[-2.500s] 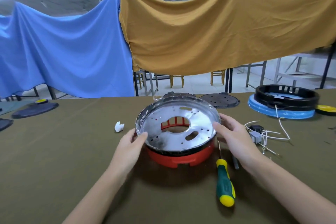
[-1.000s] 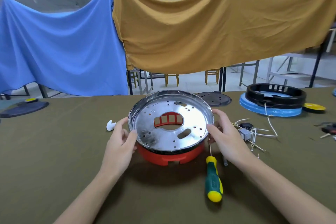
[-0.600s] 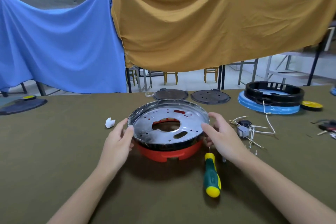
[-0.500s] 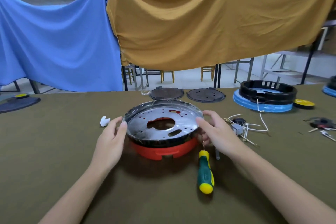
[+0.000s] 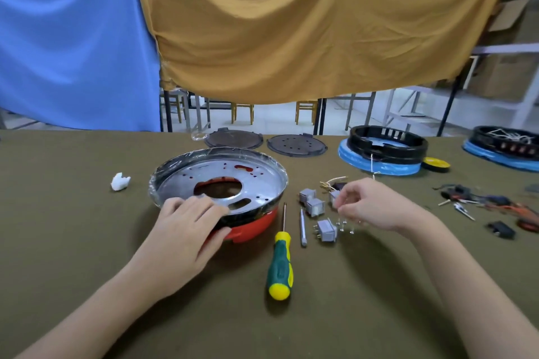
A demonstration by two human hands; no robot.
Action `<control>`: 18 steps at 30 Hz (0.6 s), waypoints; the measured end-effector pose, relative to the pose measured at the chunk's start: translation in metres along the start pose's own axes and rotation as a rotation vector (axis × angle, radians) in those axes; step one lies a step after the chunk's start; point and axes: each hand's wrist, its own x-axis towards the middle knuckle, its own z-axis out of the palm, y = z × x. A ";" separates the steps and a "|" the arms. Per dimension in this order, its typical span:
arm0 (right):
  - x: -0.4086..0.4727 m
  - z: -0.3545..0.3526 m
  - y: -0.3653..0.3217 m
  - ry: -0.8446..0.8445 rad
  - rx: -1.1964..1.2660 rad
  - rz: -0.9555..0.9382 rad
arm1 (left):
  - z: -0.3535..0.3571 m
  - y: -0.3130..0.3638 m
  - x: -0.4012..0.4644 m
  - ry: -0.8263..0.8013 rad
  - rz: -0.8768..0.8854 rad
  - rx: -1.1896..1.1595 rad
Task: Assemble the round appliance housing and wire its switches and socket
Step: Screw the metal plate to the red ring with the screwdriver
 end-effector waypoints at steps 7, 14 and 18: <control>-0.001 0.000 0.012 -0.075 -0.182 0.090 | 0.000 0.007 0.001 -0.003 0.000 -0.022; 0.001 0.005 0.017 0.029 -0.160 0.088 | -0.001 0.011 -0.001 0.075 -0.030 0.005; 0.002 0.013 0.002 0.196 0.376 -0.072 | -0.004 0.013 -0.001 0.128 -0.046 0.005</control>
